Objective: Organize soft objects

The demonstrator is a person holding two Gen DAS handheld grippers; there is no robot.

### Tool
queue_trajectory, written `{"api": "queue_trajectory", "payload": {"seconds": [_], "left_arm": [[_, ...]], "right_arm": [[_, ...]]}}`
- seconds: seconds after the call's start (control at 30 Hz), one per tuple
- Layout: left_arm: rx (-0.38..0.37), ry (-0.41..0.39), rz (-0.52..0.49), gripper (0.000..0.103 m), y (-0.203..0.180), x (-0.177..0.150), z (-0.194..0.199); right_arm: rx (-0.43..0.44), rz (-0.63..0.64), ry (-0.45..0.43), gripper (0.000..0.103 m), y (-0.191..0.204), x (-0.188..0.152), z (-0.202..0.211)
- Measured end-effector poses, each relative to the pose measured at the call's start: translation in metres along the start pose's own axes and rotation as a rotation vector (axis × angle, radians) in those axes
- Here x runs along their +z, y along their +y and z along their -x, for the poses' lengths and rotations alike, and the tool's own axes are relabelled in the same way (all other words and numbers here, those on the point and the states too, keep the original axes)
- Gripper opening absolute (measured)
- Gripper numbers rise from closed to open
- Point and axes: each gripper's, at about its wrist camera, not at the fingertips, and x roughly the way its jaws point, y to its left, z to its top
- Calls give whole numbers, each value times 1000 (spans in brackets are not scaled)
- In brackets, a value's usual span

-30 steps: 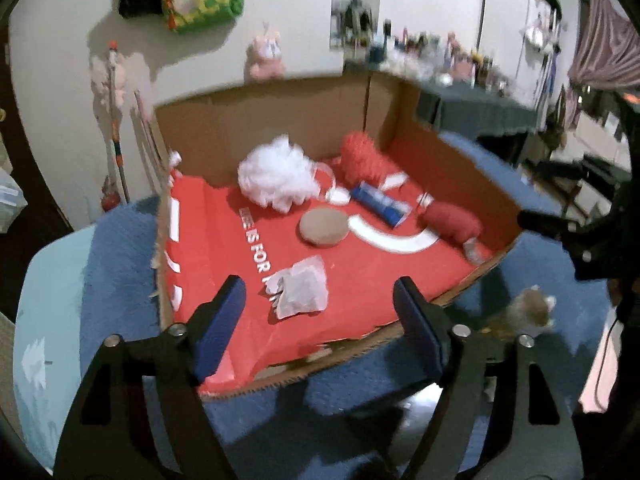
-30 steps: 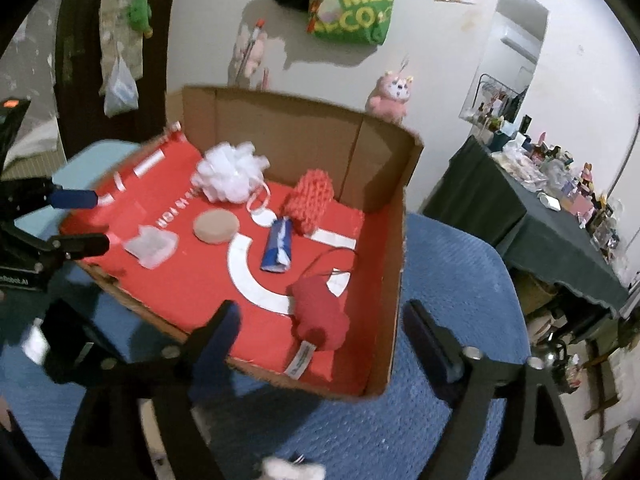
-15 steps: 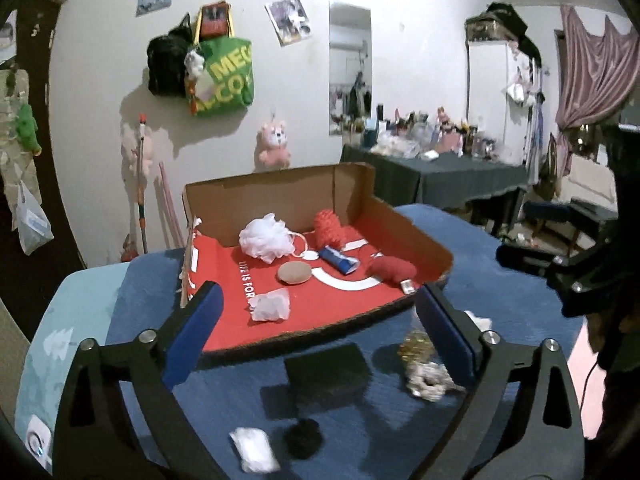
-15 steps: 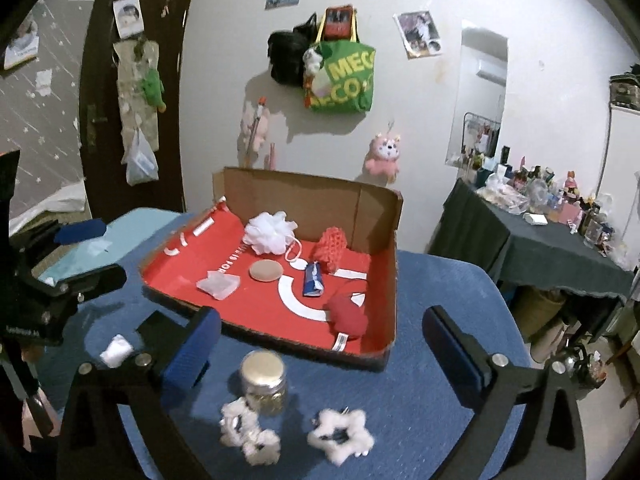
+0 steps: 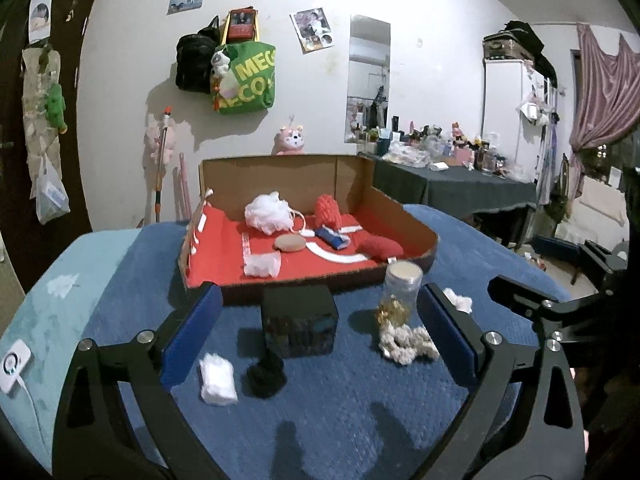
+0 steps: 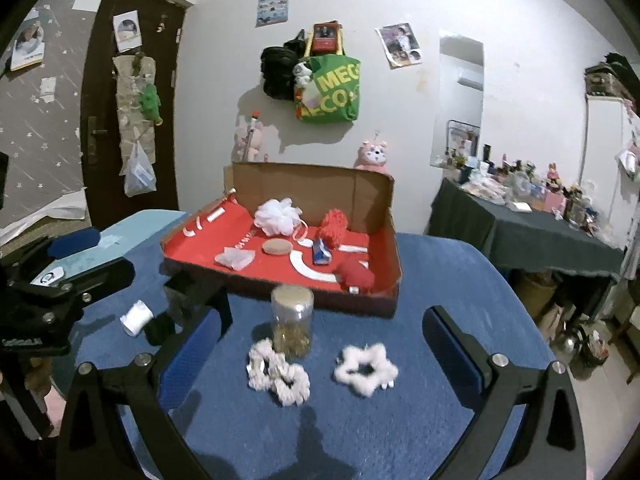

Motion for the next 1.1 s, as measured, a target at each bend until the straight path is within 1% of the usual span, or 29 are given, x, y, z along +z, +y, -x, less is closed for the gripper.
{"api": "queue_trajectory", "payload": {"seconds": [0.07, 0.4, 0.6, 0.9, 1.1], "left_arm": [[2, 7, 5, 99, -2, -8, 0], [-6, 37, 27, 99, -5, -44, -3], [17, 73, 43, 99, 0, -59, -10], [47, 128, 76, 99, 18, -72, -22], [76, 159, 95, 99, 40, -72, -28]], "right_arm": [[-22, -4, -10, 103, 1, -9, 1], [-21, -38, 3, 103, 3, -48, -10], [7, -57, 63, 103, 4, -65, -29], [27, -67, 111, 103, 4, -74, -46], [56, -80, 141, 103, 4, -75, -59]]}}
